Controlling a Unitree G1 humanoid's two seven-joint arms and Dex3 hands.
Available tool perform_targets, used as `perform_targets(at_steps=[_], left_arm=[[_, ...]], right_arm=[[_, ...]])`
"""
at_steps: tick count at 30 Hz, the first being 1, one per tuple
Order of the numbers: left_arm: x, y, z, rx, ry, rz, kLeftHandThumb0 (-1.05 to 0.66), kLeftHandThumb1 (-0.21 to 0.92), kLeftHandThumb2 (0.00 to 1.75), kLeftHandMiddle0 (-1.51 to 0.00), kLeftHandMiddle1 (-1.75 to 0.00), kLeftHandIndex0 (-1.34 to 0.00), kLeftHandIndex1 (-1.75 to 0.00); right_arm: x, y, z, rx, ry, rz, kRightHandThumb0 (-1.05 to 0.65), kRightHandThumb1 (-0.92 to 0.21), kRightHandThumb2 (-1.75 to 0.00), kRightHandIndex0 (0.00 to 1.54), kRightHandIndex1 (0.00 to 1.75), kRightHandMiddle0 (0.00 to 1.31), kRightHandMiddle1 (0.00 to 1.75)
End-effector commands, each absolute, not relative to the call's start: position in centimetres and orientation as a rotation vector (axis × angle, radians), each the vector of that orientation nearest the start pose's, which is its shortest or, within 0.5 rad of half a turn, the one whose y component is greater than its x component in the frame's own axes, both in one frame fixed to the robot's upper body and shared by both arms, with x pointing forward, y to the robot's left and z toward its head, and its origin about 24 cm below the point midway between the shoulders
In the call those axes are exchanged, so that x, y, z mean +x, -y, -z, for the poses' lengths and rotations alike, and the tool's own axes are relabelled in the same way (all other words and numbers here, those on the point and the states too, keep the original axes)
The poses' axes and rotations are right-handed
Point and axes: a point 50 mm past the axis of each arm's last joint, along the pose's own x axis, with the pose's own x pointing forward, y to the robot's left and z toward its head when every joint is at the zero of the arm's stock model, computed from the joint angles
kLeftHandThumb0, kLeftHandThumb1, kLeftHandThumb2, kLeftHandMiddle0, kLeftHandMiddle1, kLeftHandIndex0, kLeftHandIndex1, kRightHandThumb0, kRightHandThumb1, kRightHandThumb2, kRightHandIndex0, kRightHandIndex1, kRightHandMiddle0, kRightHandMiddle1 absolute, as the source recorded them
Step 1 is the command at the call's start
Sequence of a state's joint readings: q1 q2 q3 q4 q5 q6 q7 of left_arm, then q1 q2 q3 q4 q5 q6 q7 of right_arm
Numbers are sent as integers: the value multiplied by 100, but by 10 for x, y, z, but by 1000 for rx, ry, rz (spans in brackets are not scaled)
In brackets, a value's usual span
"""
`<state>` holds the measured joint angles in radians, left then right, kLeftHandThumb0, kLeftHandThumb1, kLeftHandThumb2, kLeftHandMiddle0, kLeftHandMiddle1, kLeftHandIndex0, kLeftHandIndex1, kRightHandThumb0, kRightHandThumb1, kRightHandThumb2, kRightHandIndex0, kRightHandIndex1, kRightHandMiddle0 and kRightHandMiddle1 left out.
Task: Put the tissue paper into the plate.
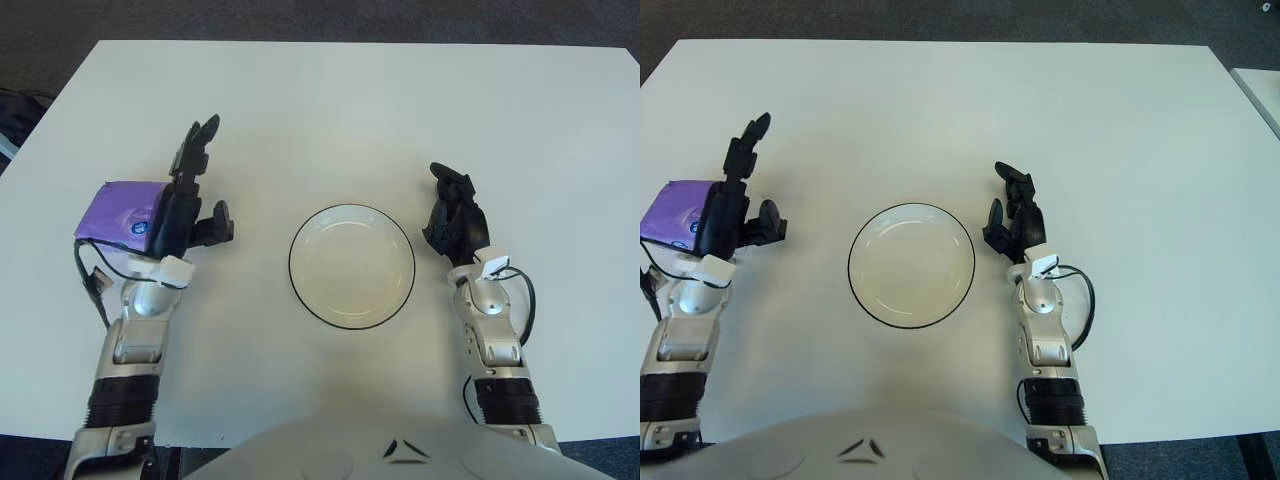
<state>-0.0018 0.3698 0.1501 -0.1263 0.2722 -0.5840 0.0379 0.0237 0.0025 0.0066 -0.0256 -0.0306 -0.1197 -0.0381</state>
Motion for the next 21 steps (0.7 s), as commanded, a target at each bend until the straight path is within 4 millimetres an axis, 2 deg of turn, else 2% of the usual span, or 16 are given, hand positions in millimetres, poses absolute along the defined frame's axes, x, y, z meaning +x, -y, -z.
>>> perform_targets(at_steps=[1,4,8,12,15,17,21], left_arm=[[231,-212,-164,699,824,36,-88,92,103,-7,-1,0,-20],[222,-217,-162,719,831,45,-93,92,99,-9,-2,0,-17],[195,-226,-162,764,796,54,-98,92,95,-9,-1,0,-8],[196,-227,-168,807,776,32,-100,92,90,-8,-1,0,-2],[209,-224,-191,905,804,-4,-101,92,89,-8,-1,0,-2],[210,-228,-200,974,790,-3,-102,92,88,-8,-1,-1,-2],[203,-233,-200,1074,764,-21,-104,92,87,-9,0,0,-9]], right_arm=[[237,149,-19,-22,-70,38,-59,-92,-90,31,3,0,77],[238,148,-18,-17,-75,38,-59,-92,-89,32,4,0,78],[238,146,-17,-13,-76,40,-58,-92,-88,33,4,0,80],[239,145,-17,-11,-77,41,-58,-92,-87,34,5,0,82],[239,144,-16,-12,-79,41,-58,-92,-87,34,5,0,82],[239,144,-15,-14,-81,39,-58,-92,-87,34,5,0,82],[239,142,-15,-14,-85,38,-59,-92,-87,34,5,0,82]])
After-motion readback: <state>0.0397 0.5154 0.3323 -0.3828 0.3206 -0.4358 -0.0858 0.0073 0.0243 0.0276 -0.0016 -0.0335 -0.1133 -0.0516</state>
